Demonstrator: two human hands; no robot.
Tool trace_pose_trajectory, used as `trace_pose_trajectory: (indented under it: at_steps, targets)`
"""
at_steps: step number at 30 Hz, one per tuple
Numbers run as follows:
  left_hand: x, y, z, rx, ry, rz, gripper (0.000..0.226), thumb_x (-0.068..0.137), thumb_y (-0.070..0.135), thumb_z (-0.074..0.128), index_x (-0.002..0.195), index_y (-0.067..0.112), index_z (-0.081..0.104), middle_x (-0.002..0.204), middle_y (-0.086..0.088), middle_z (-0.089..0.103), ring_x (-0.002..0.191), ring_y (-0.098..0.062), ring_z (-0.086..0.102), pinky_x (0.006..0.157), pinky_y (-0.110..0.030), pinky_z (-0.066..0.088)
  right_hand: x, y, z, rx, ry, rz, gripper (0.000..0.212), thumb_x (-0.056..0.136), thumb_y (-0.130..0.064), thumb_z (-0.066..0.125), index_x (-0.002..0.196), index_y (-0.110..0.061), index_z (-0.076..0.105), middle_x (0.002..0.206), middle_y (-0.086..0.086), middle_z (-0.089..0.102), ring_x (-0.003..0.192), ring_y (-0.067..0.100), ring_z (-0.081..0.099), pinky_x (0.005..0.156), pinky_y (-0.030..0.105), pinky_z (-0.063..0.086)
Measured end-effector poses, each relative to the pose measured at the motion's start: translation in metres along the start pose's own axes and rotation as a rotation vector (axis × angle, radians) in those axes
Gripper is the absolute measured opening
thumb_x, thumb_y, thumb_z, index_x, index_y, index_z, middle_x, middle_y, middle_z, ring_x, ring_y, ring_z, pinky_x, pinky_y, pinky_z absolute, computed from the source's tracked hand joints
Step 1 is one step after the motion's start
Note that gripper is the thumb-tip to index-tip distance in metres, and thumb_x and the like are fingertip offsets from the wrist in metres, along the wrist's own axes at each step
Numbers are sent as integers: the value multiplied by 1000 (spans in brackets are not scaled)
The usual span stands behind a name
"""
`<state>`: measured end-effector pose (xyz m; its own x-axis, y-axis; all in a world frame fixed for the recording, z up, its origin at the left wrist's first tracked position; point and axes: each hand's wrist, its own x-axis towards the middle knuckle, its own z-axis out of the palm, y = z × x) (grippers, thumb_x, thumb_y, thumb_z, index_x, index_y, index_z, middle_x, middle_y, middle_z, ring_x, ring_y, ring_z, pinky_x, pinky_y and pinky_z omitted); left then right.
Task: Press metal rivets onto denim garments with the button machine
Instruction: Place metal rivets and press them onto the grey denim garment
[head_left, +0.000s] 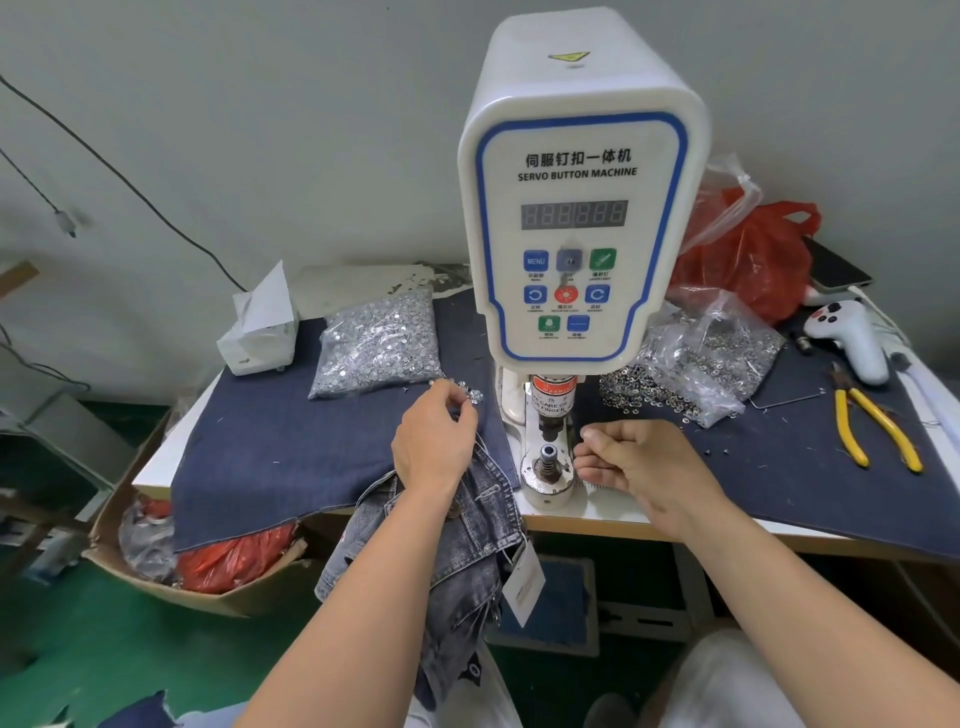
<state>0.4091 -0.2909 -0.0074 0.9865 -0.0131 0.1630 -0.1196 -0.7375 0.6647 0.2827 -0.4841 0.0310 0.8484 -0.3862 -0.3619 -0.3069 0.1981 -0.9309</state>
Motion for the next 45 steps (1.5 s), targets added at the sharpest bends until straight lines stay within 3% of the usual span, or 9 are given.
trace_pose_trajectory:
  at_steps: [13,17,22,27,31,36,40,42,45]
  targets:
    - [-5,2,-5,-53,-36,37,8,100,36,58,95,42,58,87,24,63,83,-12,63,70,-34,42,-8,-6,9,118,-119,58,17,96,-13,70,86,1,73,73,10,71,62,13,68,58,21,57]
    - [-9,4,-10,-85,-78,48,8,99,33,59,93,36,59,87,19,66,82,-3,61,70,-34,43,-13,-9,13,183,-151,128,11,93,-8,72,87,2,73,71,12,70,58,15,67,53,22,56]
    - [-15,7,-20,-114,-138,126,11,100,29,59,90,32,59,83,10,66,83,-7,61,63,-27,40,-16,-15,13,327,-213,258,10,92,-5,71,86,3,71,70,12,70,56,15,68,50,22,56]
    - [-25,7,-31,-140,-167,195,12,100,26,61,89,33,61,85,16,66,86,-4,59,64,-19,43,-17,-15,14,464,-255,370,8,92,-2,69,93,5,70,75,13,71,59,15,70,48,23,57]
    - [-34,5,-35,-138,-189,269,17,99,24,61,85,34,58,86,16,65,84,-10,61,66,-24,45,-17,-12,15,505,-275,387,8,91,-2,69,90,6,73,78,15,72,62,17,71,49,24,58]
    - [-48,8,-35,-158,-210,373,16,99,22,64,88,34,61,85,15,64,84,-8,62,69,-26,50,-17,-15,16,526,-280,411,23,91,-1,68,72,4,79,78,15,73,63,18,72,50,24,58]
    - [-54,12,-35,-208,-207,414,16,97,23,66,90,37,63,86,14,65,80,-10,62,65,-19,45,-18,-13,13,567,-296,415,19,92,-1,66,78,6,78,84,18,74,65,18,73,51,24,58]
    - [-57,14,-36,-241,-211,429,18,97,23,68,91,39,64,87,13,66,82,-11,63,67,-20,47,-19,-11,10,527,-269,375,16,91,-2,68,82,6,79,87,19,75,63,17,72,51,23,58]
    - [-63,15,-37,-269,-248,458,15,97,20,71,94,34,66,88,12,67,87,-15,64,75,-31,53,-23,-6,6,281,-146,225,13,89,-8,74,93,3,79,79,14,73,54,11,65,49,20,53]
